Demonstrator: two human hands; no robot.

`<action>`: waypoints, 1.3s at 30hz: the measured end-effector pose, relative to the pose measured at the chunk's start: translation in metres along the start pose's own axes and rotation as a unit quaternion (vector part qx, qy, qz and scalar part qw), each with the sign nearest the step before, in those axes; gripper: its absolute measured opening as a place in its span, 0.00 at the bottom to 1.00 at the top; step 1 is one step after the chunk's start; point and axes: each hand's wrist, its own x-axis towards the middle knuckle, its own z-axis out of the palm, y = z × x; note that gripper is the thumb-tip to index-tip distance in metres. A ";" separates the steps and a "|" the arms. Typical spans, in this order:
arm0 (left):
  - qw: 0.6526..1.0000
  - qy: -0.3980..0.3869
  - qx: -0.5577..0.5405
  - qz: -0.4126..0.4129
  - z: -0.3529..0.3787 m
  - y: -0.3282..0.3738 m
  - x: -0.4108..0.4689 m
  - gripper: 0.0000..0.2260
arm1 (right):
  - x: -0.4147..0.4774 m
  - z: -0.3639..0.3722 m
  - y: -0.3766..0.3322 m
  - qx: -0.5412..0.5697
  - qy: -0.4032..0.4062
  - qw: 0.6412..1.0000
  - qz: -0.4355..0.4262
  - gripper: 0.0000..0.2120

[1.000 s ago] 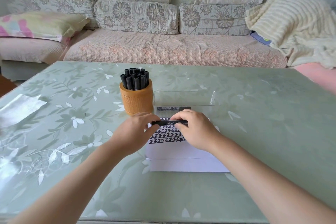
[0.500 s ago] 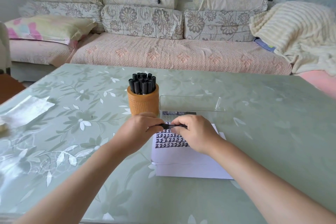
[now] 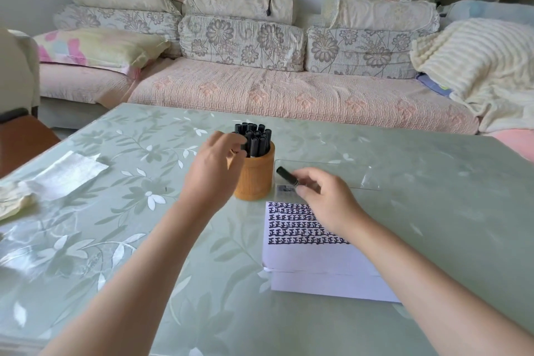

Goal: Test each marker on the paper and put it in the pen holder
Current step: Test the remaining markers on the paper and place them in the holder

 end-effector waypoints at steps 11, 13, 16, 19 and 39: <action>0.997 -0.038 -0.027 -0.062 0.022 -0.006 0.028 0.26 | 0.095 0.006 -0.039 0.137 0.174 0.975 -0.003 0.07; 0.993 -0.081 -0.015 -0.090 0.027 -0.006 0.030 0.27 | 0.100 0.011 -0.037 0.137 0.183 0.974 0.001 0.08; 0.990 -0.095 -0.016 -0.104 0.029 -0.007 0.032 0.26 | 0.101 0.017 -0.034 0.135 0.197 0.971 -0.002 0.07; 0.993 -0.075 -0.031 -0.085 0.029 -0.007 0.035 0.25 | 0.101 0.018 -0.033 0.138 0.196 0.971 -0.012 0.07; 0.978 -0.076 -0.125 -0.151 0.034 -0.011 0.038 0.38 | 0.114 0.024 -0.038 0.044 0.109 0.990 -0.072 0.13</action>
